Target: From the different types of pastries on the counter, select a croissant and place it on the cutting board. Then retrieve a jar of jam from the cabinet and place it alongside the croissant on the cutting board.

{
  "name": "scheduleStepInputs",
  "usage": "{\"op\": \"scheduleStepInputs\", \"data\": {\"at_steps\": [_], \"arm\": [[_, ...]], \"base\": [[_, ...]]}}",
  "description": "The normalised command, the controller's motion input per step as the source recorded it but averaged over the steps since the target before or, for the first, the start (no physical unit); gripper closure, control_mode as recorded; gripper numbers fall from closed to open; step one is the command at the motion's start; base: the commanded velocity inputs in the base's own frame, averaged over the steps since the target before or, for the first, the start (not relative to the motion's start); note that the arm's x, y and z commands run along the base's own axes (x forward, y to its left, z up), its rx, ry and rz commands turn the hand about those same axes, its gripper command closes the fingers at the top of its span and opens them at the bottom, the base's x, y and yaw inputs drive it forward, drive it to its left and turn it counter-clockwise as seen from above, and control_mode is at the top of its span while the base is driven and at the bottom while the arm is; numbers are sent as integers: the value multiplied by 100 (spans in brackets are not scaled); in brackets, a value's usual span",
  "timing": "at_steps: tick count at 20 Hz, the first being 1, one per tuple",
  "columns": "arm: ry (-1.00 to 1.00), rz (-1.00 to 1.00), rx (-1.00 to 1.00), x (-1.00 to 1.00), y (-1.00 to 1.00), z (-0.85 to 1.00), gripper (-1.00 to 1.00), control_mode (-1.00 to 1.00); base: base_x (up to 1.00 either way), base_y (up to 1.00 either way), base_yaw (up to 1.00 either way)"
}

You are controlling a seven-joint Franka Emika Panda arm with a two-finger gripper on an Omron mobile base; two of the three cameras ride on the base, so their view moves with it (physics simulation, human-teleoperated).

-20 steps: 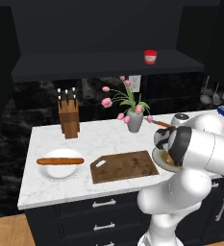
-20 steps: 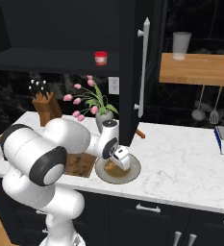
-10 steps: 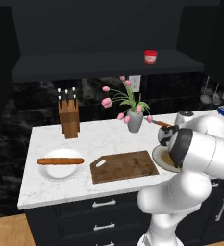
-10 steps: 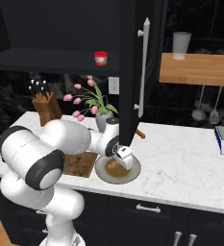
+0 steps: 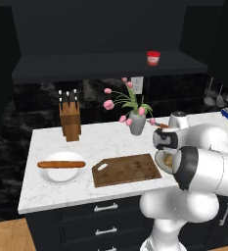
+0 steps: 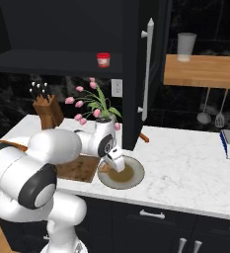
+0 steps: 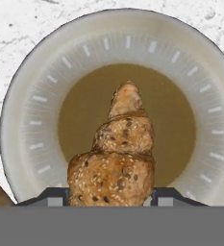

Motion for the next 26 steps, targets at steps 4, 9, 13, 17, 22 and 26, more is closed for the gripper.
{"op": "scheduleStepInputs", "data": {"at_steps": [4, 9, 13, 17, 22, 26], "arm": [[2, 2, 0, -4, 49, 11, 100, -100], [0, 19, 0, -24, 45, -8, 100, -100], [2, 19, 0, -17, 70, -3, 100, -100], [-2, 13, -5, 0, 87, -1, 100, -100], [0, 1, 0, 13, 30, -8, 100, -100], [0, 2, 0, 36, 48, -1, 100, -100]], "base": [[0, 0, 0], [0, 0, 0], [0, 0, 0], [0, 0, 0], [0, 0, 0], [0, 0, 0]]}}
